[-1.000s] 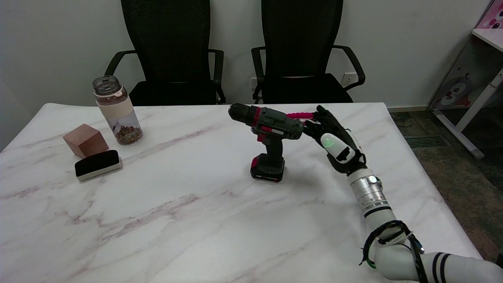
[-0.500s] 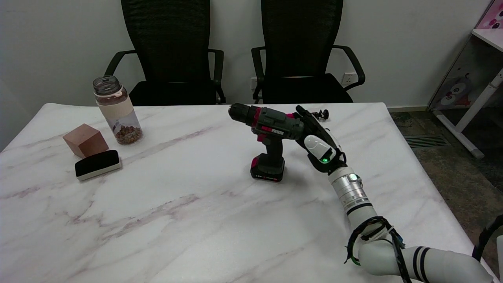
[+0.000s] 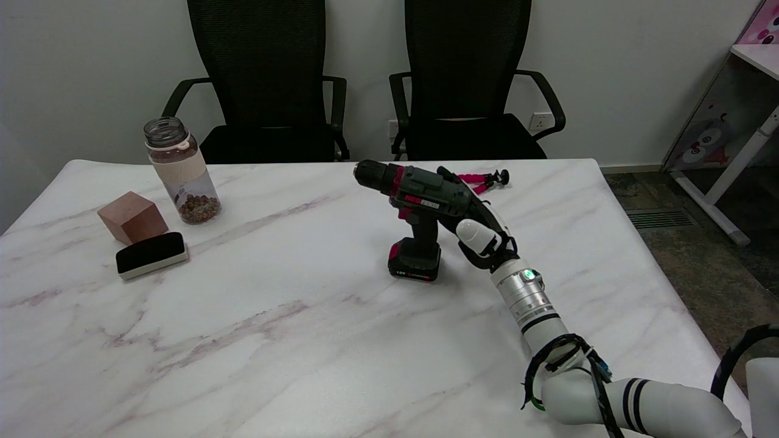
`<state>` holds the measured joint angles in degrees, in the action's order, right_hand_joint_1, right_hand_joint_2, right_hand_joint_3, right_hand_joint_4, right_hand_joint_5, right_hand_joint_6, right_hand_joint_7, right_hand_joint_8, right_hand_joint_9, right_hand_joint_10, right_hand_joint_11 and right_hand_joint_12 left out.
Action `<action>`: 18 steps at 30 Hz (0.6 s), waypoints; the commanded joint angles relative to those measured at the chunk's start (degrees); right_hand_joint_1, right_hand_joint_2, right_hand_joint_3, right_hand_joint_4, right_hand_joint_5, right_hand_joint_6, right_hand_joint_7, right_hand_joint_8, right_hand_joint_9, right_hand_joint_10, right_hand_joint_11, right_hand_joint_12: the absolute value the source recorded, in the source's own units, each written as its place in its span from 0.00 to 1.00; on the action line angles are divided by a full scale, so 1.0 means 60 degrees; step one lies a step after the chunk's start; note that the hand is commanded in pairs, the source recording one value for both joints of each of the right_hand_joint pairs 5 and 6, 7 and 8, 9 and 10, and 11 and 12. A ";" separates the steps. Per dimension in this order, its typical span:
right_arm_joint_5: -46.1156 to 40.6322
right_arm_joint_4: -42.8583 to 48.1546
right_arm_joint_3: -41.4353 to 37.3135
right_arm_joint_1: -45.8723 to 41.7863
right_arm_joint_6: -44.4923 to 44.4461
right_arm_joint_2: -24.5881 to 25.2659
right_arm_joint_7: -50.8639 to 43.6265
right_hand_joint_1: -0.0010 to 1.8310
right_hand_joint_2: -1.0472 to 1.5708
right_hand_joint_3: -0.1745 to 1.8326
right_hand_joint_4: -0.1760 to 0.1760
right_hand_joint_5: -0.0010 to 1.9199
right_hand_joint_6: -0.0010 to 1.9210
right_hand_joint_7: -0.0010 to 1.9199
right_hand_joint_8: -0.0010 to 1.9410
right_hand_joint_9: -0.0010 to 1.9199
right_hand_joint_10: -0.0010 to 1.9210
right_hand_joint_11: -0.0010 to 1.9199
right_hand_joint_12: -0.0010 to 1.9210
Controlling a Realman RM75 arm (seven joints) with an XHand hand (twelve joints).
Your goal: Pick up the power screwdriver.
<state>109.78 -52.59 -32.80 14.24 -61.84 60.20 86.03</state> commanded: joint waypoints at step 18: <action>0.1113 0.0935 0.0164 0.0636 0.0668 0.0707 -0.0009 0.50 0.26 0.47 0.65 0.07 0.07 0.07 0.07 0.21 0.20 0.23 0.23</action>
<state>113.55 -50.20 -32.03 16.15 -60.21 62.19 85.91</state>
